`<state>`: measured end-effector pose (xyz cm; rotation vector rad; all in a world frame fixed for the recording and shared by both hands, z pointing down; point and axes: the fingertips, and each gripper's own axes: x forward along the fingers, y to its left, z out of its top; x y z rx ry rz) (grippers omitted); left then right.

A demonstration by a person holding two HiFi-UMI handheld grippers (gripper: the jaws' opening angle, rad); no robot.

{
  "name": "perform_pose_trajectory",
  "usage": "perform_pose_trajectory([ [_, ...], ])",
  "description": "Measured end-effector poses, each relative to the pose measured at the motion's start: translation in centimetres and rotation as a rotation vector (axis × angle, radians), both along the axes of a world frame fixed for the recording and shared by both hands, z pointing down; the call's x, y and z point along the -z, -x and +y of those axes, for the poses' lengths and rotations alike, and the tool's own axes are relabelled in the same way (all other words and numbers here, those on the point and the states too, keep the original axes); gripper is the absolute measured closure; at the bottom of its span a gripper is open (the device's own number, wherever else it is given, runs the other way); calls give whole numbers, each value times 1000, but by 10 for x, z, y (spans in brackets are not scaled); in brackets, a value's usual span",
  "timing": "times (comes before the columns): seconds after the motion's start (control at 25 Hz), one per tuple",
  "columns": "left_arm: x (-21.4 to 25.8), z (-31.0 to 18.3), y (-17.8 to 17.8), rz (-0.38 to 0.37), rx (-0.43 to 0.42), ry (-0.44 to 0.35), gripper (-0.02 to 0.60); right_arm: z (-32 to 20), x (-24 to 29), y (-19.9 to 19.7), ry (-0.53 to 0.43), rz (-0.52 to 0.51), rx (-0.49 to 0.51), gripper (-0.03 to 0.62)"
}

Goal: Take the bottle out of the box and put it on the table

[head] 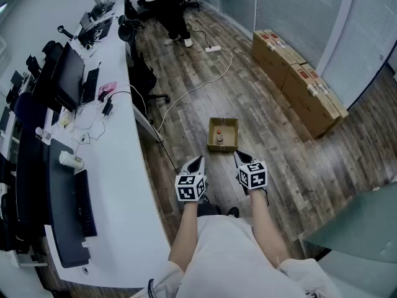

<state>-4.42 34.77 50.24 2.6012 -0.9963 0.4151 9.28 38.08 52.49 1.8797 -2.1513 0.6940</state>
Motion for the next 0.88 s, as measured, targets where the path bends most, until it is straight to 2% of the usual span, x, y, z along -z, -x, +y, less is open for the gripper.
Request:
perform_pose_trajectory([
  [0.44,8,-2,-3,1,22,-15,568,3,0,-6,-3,4,6,556],
  [0.64,10,-12,-6,6,22,-21,568,-9,-4,-25,-23,-9,-62,556],
  [0.88,5,-17,-20,11,5,15,568,-16,-3,-39,-17,-68,-80,556],
])
